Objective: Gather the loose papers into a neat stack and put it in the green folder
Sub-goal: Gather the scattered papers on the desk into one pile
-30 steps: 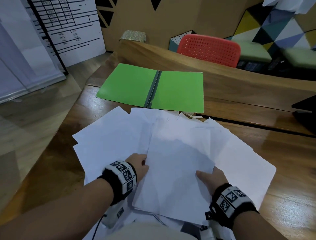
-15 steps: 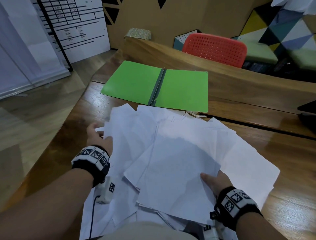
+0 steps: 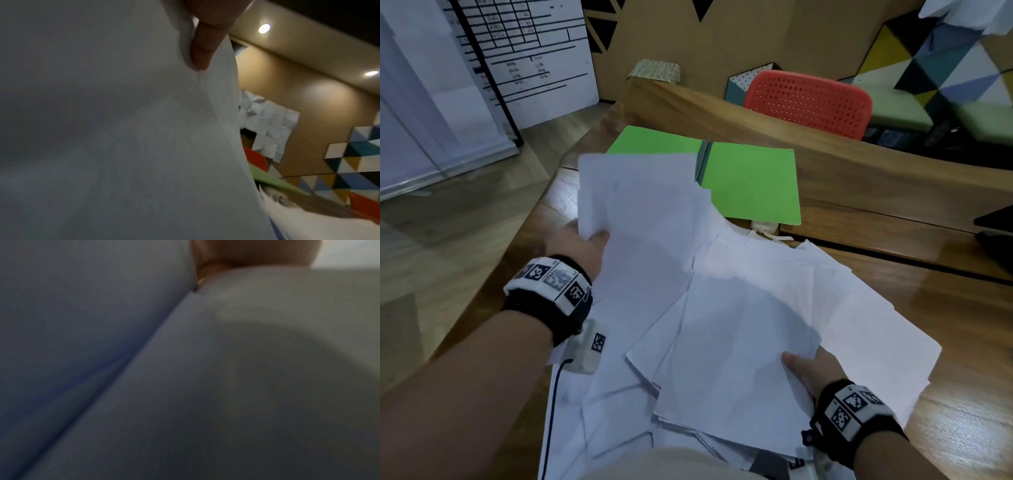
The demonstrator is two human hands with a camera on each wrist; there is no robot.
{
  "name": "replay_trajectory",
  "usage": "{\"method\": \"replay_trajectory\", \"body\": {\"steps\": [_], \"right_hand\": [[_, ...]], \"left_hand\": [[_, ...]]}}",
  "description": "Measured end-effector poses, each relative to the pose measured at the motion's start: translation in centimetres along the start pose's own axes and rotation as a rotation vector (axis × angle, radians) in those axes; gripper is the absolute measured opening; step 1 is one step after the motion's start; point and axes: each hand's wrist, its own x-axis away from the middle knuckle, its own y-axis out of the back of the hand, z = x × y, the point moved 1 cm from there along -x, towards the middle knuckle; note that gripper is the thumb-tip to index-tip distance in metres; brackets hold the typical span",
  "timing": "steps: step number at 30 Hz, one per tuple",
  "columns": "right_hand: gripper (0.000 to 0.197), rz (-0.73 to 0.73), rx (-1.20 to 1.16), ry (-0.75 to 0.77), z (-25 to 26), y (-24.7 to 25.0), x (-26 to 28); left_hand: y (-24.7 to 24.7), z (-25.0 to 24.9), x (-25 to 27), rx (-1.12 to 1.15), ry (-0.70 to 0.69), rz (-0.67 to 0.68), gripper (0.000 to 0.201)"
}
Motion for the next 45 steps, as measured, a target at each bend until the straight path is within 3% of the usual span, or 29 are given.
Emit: {"method": "replay_trajectory", "body": {"steps": [4,7,14,17,20,24,26,30,33,36,37,40,42,45], "right_hand": [[0.021,0.02,-0.048,0.003,0.3,-0.2,0.4],[0.026,0.026,-0.094,-0.016,0.4,-0.6,0.8],[0.032,0.061,-0.179,-0.049,-0.3,-0.6,0.2],[0.054,0.061,-0.147,-0.032,-1.0,-0.5,-0.4],[0.038,0.066,-0.053,-0.02,-0.1,-0.3,0.0],[0.029,0.067,-0.058,0.016,0.1,0.3,-0.1],[0.03,0.082,-0.035,0.02,0.1,0.5,-0.1],[0.052,0.114,-0.056,0.01,0.3,0.6,0.2],[0.061,0.117,-0.205,-0.055,0.6,0.8,-0.2],[0.058,0.12,-0.209,-0.052,1.2,0.6,0.1],[0.049,0.149,-0.204,-0.05,1.2,0.4,0.3],[0.05,0.162,-0.123,-0.009,0.5,0.1,0.3],[0.047,0.126,-0.062,0.009,0.0,0.1,-0.1],[0.038,0.13,-0.079,0.029,0.2,0.2,-0.1]], "left_hand": [[1.6,-3.1,0.4,0.022,-0.107,-0.013,0.037],[2.8,-5.4,1.3,0.117,-0.159,-0.025,0.041],[6.2,-10.8,4.1,0.398,-0.417,-0.215,0.03],[7.6,-12.0,4.6,0.508,-0.42,-0.232,0.018],[7.9,-12.5,4.3,0.589,-0.404,-0.192,0.03],[4.8,-10.3,2.0,0.214,-0.289,-0.114,0.045],[1.6,-7.9,0.7,0.161,-0.263,0.038,0.04],[-3.6,-1.5,-0.8,-0.007,-0.037,0.307,0.046],[-6.4,3.0,0.0,-0.283,0.095,0.408,0.061],[-8.9,5.4,1.9,-0.433,0.05,0.54,0.063],[-9.8,5.8,2.4,-0.486,0.0,0.615,0.059],[-11.4,5.6,3.7,-0.586,-0.078,0.773,0.047],[-11.1,5.0,3.0,-0.651,-0.103,0.664,0.046],[-9.2,4.4,1.2,-0.763,0.0,0.336,0.054]]}}
